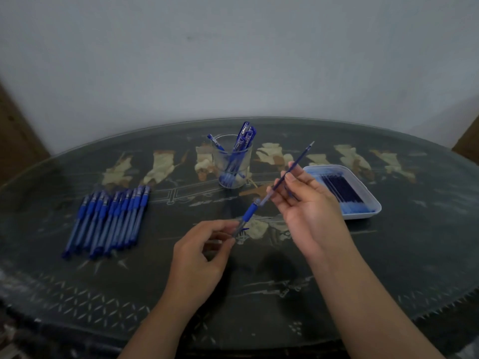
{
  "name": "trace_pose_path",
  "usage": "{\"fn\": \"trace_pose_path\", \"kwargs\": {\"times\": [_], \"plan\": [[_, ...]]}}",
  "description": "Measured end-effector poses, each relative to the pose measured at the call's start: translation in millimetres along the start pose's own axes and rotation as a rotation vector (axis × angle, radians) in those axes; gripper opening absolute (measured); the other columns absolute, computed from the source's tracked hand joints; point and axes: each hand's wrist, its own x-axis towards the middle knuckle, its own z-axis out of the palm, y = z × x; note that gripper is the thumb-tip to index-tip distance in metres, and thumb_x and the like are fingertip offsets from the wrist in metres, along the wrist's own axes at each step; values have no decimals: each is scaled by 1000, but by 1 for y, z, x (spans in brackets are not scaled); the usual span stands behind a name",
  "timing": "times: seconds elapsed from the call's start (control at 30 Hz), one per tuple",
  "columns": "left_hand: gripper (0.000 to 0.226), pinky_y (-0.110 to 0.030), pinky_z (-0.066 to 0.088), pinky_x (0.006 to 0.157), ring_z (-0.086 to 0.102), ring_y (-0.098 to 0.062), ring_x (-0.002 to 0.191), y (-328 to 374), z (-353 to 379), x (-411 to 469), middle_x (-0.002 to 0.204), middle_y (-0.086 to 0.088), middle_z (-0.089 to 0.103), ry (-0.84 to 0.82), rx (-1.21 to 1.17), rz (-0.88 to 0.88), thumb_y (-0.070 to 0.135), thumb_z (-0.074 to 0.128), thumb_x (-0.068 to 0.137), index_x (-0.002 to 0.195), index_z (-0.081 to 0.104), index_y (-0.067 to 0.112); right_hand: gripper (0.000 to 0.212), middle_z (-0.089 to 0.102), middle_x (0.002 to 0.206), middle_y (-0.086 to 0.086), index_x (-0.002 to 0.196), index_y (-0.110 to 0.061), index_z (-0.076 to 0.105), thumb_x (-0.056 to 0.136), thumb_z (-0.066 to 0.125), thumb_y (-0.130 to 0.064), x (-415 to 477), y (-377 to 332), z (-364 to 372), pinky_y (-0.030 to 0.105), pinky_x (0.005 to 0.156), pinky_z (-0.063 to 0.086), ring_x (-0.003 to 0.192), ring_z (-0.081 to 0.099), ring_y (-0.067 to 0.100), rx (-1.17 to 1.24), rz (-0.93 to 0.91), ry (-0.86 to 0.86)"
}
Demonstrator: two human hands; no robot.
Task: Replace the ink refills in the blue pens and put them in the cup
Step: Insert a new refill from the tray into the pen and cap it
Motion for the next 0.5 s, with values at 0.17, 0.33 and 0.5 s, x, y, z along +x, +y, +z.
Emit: {"fn": "trace_pose_path", "kwargs": {"times": [0.17,0.33,0.5], "plan": [[39,-19,54,76,68,-7,90,2,-1,0,98,15,70,-21,7,-13,-7,72,80,101,73,26,21,66,75,4,103,-9,62,94,51,7,3,-1,-2,31,64,58,67,67,13,38,-13,54],[41,-15,53,76,67,-6,91,3,-2,0,98,17,69,-31,36,0,-6,72,80,101,72,28,21,66,76,4,104,-10,62,94,51,6,3,-3,-5,32,67,59,69,67,13,11,-31,53],[40,-14,52,75,67,-5,91,2,-2,1,98,17,69,-31,58,19,-6,73,79,102,72,27,20,64,80,6,108,-8,61,95,53,5,3,-2,-5,32,70,58,74,65,15,-83,-94,47]]}}
